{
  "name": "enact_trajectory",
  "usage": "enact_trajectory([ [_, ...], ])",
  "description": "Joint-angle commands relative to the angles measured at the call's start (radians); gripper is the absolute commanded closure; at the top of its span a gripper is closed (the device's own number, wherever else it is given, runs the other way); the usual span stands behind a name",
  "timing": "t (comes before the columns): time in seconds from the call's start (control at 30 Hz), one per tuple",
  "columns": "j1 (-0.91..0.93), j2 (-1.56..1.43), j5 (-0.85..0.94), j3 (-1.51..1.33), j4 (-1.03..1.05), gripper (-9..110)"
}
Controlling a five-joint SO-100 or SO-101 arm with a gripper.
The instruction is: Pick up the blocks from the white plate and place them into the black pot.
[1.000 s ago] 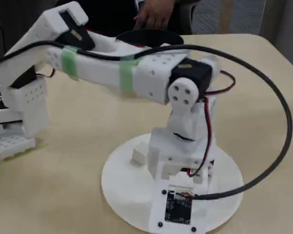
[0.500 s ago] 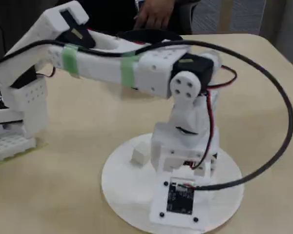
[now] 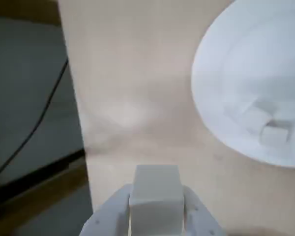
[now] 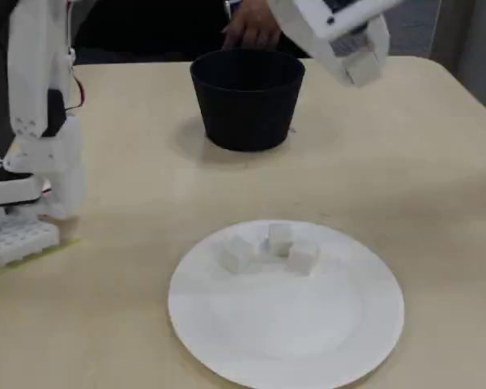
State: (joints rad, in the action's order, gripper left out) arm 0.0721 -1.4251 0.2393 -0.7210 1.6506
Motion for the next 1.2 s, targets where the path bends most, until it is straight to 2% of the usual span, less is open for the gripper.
enact_trajectory([
  [0.0, -0.212, -0.183, -0.018, -0.083, 0.0, 104],
  [0.1, -0.397, -0.325, -0.035, -0.279, -0.075, 104],
  [0.23, -0.589, -0.561, -0.078, -0.727, -0.371, 104],
  [0.4, -0.715, -0.508, -0.063, -0.876, -0.459, 104],
  [0.67, -0.785, -0.413, -0.032, -0.904, -0.545, 104],
  [1.17, -0.77, -0.339, -0.075, -0.907, -0.552, 103],
])
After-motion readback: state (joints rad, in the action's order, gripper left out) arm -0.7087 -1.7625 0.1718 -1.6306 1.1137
